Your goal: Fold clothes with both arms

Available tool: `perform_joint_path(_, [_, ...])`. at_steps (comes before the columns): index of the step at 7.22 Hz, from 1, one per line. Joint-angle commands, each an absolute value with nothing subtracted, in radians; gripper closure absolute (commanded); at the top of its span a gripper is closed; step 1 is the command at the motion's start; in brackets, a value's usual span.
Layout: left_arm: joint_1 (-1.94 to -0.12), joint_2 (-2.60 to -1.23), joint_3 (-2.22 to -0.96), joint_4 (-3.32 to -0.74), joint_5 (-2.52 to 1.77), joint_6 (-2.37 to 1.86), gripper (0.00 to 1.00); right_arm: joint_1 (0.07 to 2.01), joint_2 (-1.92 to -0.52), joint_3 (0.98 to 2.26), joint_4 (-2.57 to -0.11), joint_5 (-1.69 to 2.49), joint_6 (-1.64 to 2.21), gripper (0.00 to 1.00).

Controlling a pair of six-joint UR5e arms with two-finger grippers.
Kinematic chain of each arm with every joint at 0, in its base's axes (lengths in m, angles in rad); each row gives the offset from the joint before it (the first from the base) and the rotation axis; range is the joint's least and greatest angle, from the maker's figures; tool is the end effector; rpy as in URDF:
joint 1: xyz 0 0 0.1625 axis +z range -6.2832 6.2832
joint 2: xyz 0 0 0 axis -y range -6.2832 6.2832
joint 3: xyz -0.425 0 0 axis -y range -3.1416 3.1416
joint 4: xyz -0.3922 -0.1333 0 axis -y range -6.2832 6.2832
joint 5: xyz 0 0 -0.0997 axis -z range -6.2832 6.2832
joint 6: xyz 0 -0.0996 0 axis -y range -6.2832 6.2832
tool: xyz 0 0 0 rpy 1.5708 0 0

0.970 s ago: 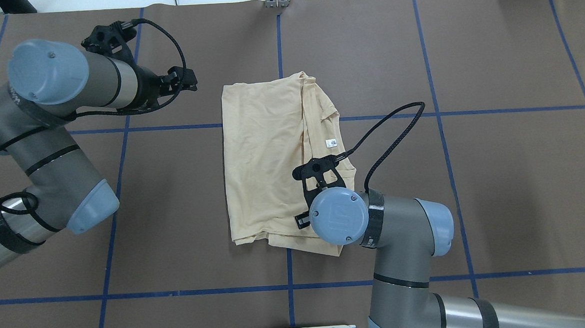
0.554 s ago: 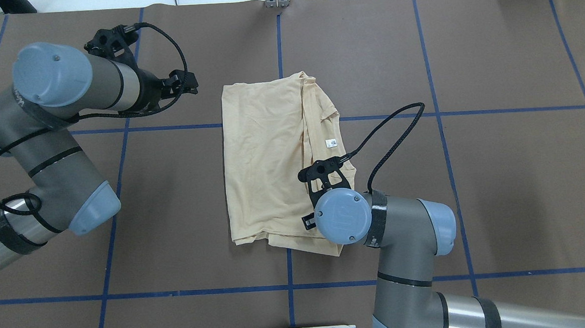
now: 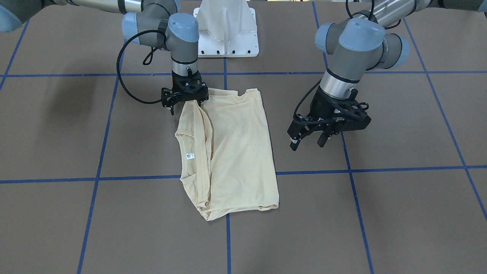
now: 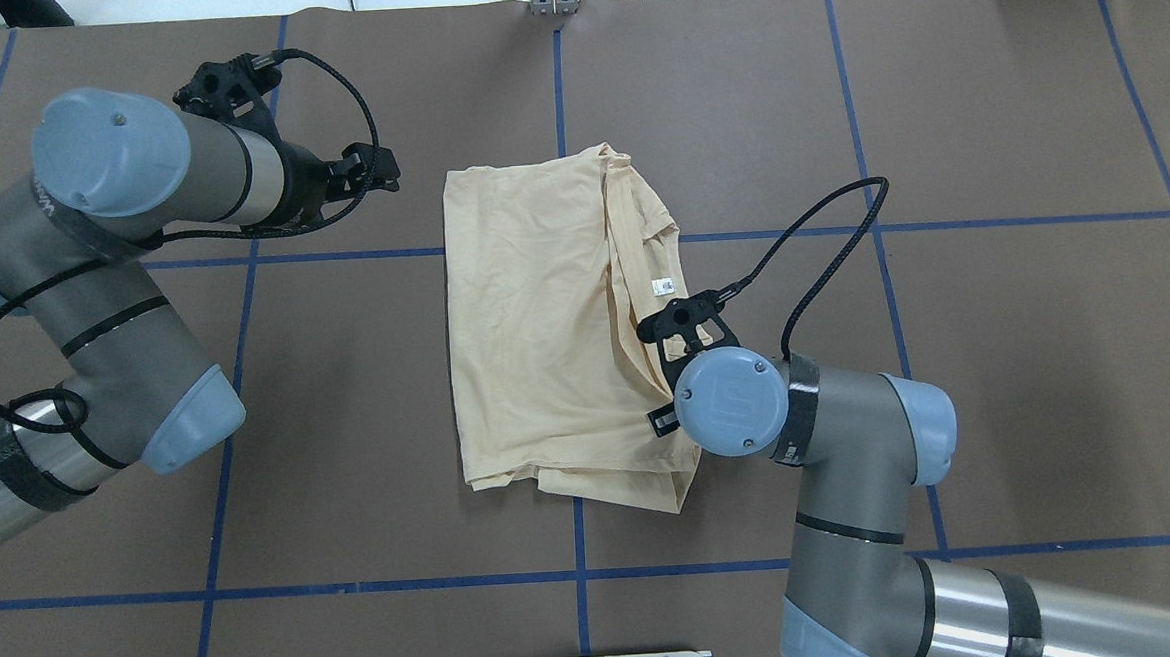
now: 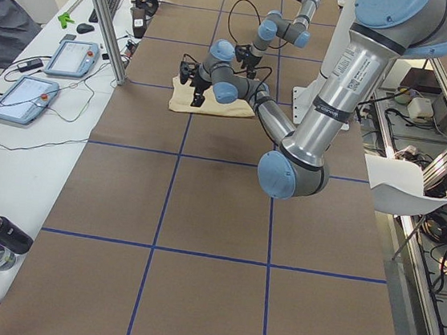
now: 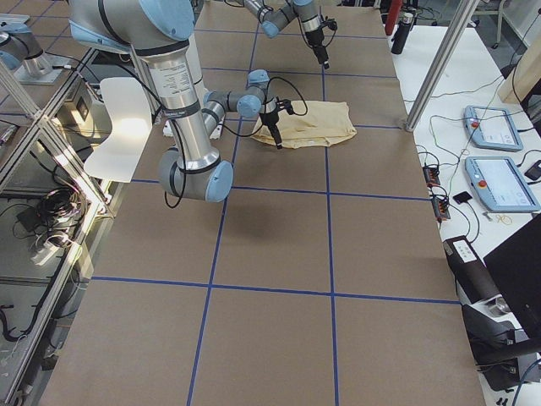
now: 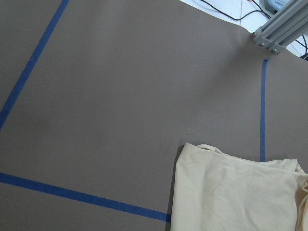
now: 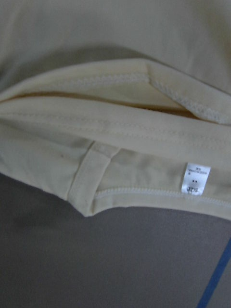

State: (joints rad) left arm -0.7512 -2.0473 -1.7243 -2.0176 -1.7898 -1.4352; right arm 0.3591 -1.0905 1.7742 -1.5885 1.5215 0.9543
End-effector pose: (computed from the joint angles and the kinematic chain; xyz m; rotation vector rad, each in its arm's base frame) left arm 0.3950 -0.5216 0.2674 0.2841 1.0621 -0.4352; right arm -0.5509 -0.3544 0.3083 0.3548 -0.5673 -0.2313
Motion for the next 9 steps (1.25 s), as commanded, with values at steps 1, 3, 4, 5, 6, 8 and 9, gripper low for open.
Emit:
perform_joint_path(1, [-0.738,-2.048,-1.724,-2.019,-1.789,-1.442,0.0,0.409,-1.185,1.839,-1.585,1.549,0.869,0.0])
perform_joint_path(3, [-0.739,-2.045,-1.724,-2.019,-1.789,-1.436,0.0,0.431,-1.18,1.862,-1.574,1.552,0.87,0.0])
perform_joint_path(4, [-0.738,-2.045,-1.724,-2.019,-1.789,-1.436,0.0,0.475,-1.12,1.861,-1.574,1.604,0.87,0.0])
perform_joint_path(5, [-0.739,-2.045,-1.726,-2.019,-1.789,-1.436,0.0,0.501,-1.058,1.849,-1.572,1.606,0.871,0.0])
perform_joint_path(6, [-0.738,-2.045,-1.724,-2.019,-1.789,-1.436,0.0,0.503,-0.99,1.788,-1.568,1.6,0.882,0.0])
perform_joint_path(8, [-0.739,-2.045,-1.723,-2.019,-1.789,-1.433,0.0,0.503,-0.869,1.537,-1.367,1.597,0.899,0.0])
perform_joint_path(9, [-0.739,-2.045,-1.723,-2.019,-1.789,-1.43,0.0,0.503,-0.865,1.481,-1.303,1.592,0.9,0.0])
